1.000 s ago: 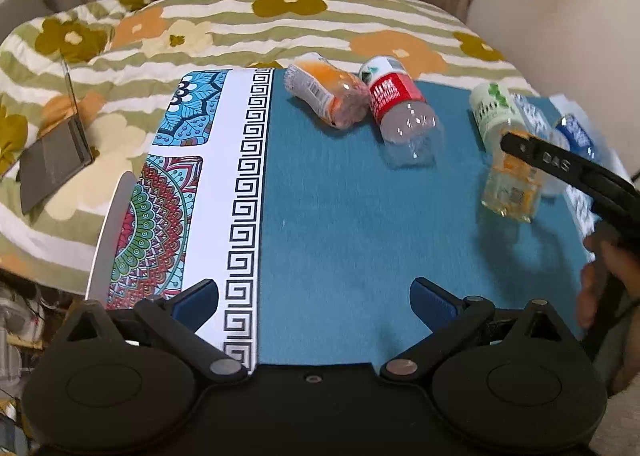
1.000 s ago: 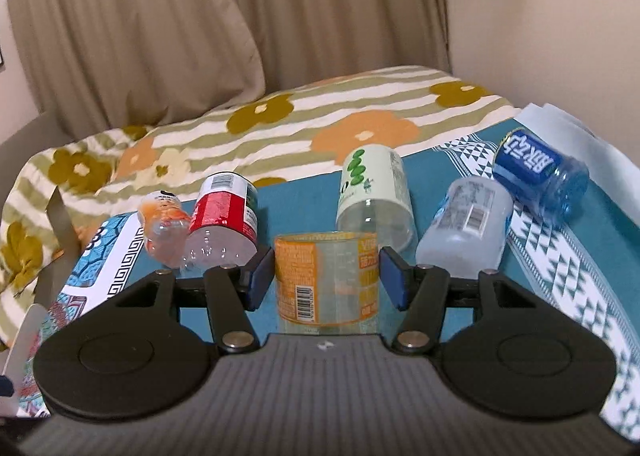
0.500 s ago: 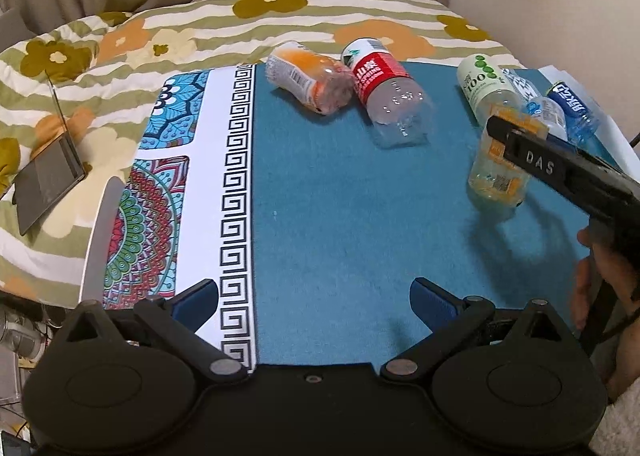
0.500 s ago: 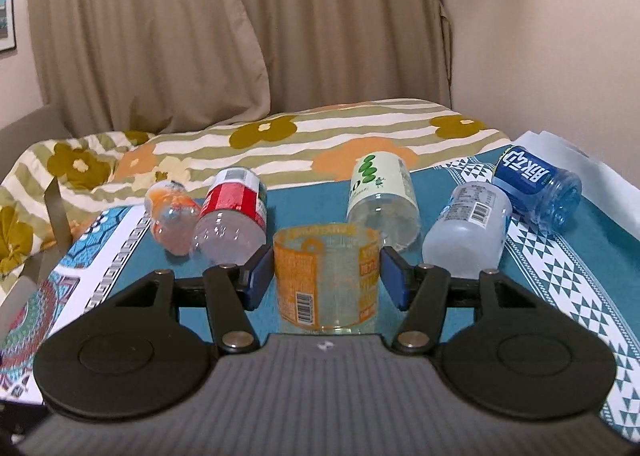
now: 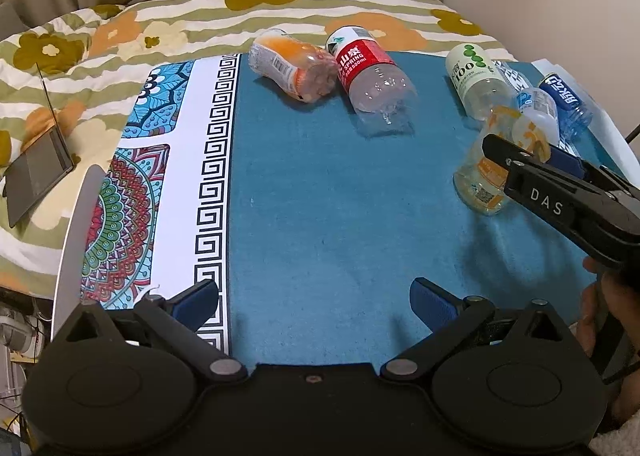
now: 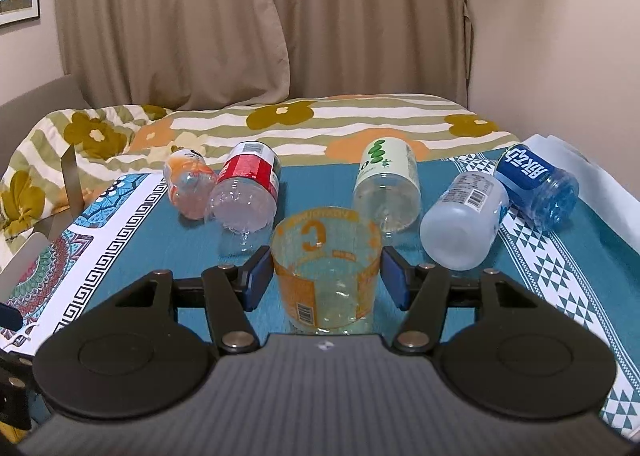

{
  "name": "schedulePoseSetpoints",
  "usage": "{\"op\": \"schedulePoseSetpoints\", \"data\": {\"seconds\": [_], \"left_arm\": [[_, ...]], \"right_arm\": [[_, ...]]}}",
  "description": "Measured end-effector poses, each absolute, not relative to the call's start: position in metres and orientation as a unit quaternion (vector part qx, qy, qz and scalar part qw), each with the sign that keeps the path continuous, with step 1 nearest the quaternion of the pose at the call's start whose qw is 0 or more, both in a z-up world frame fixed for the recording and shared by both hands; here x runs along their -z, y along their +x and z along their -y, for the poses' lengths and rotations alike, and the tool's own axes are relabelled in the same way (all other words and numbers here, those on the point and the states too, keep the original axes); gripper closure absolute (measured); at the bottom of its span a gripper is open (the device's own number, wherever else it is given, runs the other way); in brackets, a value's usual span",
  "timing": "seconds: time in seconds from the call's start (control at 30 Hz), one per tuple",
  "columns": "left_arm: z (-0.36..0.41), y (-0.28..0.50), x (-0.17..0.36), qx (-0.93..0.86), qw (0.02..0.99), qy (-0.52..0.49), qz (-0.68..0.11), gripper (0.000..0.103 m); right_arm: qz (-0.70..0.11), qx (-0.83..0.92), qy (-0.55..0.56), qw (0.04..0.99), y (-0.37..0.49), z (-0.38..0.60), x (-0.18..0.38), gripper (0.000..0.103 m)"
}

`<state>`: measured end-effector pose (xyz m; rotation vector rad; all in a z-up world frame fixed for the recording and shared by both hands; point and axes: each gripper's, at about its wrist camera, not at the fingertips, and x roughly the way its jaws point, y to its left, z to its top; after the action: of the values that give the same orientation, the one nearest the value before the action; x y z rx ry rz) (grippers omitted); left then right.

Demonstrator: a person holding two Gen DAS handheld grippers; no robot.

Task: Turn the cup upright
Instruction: 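Lower the cup upright onto the cloth and open the right tool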

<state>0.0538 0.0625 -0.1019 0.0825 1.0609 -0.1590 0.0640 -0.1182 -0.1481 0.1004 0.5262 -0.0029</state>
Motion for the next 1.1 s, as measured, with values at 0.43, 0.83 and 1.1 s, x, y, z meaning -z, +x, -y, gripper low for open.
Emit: {"op": "schedulePoseSetpoints", "data": {"seconds": [0.43,0.83,1.1], "left_arm": [[-0.057,0.043,0.092,0.054,0.865,0.032,-0.498,0.0],[-0.032,0.03,0.034,0.052,0.891,0.015,-0.451,0.0],[-0.012,0.024,-0.002,0.038,0.914,0.01,-0.403,0.0]], "right_arm": [[-0.299,-0.02,0.042,0.953,0.07,0.123,0.147,0.0],[-0.367,-0.014,0.059,0.928,0.053,0.171,0.061,0.0],[-0.38,0.01,0.023,0.925,0.033,0.206,0.012,0.0]]}}
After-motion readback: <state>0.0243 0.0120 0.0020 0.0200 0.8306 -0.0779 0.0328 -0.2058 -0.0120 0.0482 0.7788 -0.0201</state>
